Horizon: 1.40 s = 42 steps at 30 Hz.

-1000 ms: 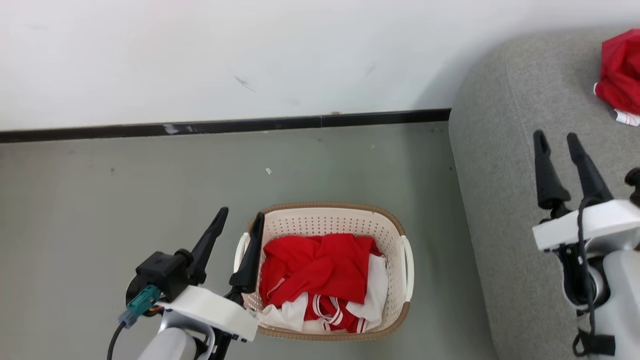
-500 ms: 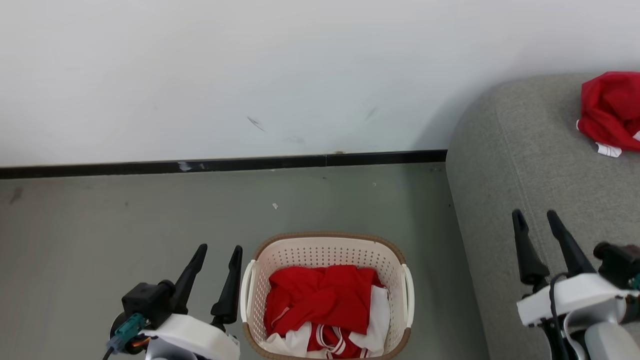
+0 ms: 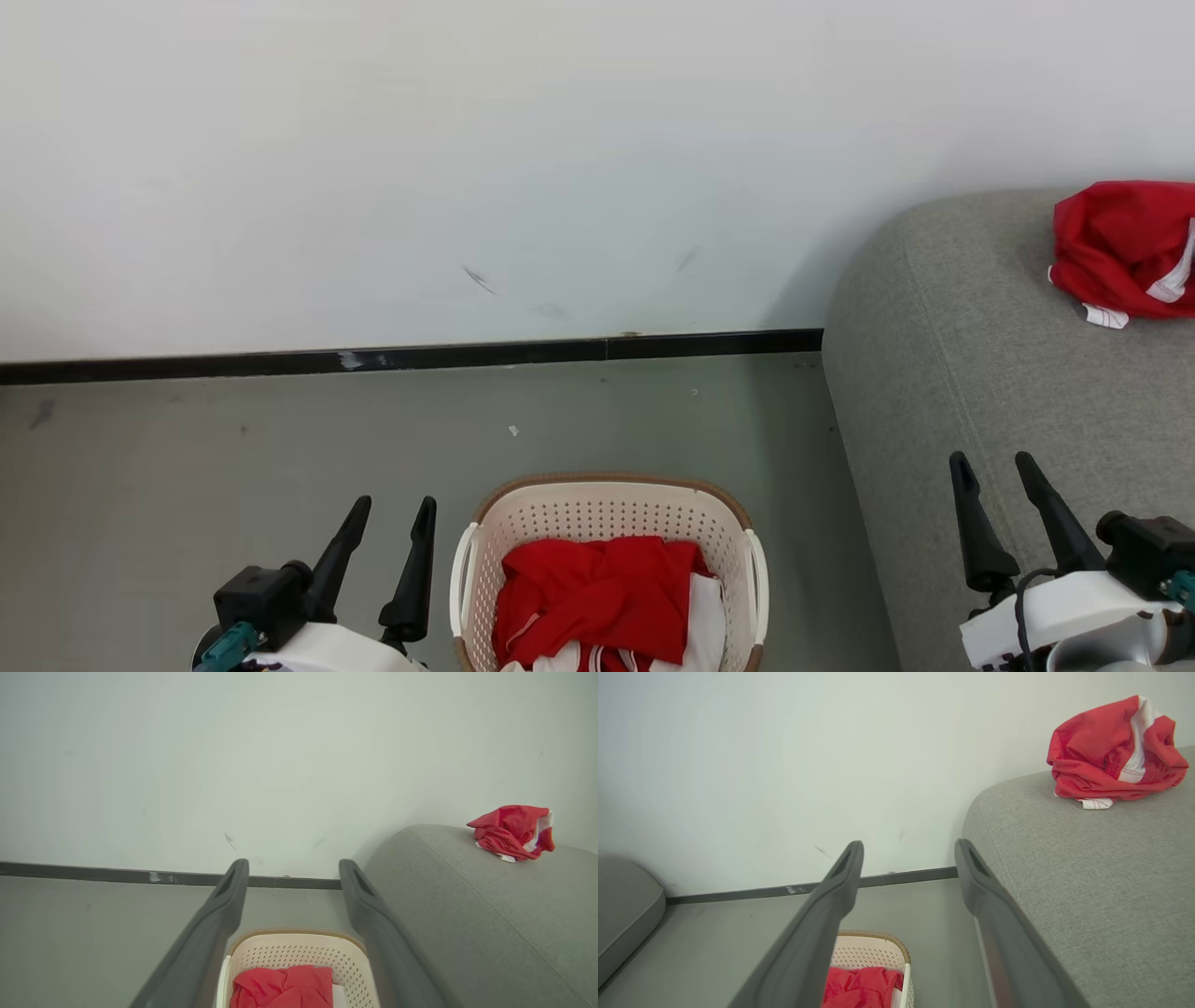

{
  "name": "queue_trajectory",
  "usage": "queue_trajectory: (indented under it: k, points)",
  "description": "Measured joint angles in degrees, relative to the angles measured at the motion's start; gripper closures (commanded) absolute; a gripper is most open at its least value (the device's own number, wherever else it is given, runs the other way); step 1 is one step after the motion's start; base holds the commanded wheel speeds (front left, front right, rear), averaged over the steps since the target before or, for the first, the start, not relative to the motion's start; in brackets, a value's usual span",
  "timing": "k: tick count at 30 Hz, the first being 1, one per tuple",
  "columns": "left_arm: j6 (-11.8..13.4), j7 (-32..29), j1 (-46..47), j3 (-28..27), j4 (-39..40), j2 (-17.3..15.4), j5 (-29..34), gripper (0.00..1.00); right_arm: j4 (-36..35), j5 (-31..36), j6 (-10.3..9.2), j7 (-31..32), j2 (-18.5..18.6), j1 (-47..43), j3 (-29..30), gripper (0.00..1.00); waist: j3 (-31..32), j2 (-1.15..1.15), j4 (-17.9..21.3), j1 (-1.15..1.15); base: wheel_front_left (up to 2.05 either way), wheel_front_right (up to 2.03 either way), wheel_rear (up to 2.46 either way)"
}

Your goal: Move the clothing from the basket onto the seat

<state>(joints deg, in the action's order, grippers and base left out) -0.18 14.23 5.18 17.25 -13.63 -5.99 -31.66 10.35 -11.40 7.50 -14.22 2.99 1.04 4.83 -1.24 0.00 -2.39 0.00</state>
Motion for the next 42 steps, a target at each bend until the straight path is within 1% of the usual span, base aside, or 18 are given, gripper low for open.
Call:
queue_trajectory:
  k: [14, 20, 42]
  points:
    - [-0.99, 0.05, -2.25, -1.07, 0.07, 0.64, 0.52, 0.0, -1.78, 0.82, 0.0, 0.0, -0.62, -2.43, 0.13, 0.0, 2.32, 0.0, 0.16, 0.0, 0.0, 0.0, 0.0]
    - [-1.03, 0.05, -2.46, -1.71, 0.3, 0.73, 1.49, 0.0, -2.34, 0.88, 0.0, 0.0, -0.66, -3.34, 0.13, 0.0, 2.74, 0.0, 0.38, 0.0, 0.0, 0.0, 0.0]
    - [-1.88, 0.05, -3.42, -1.79, 0.21, 1.49, 2.66, 0.0, -4.13, 1.4, 0.0, 0.0, -0.75, -3.53, -0.55, 0.0, 2.01, 0.0, 1.79, 0.0, 0.0, 0.0, 0.0]
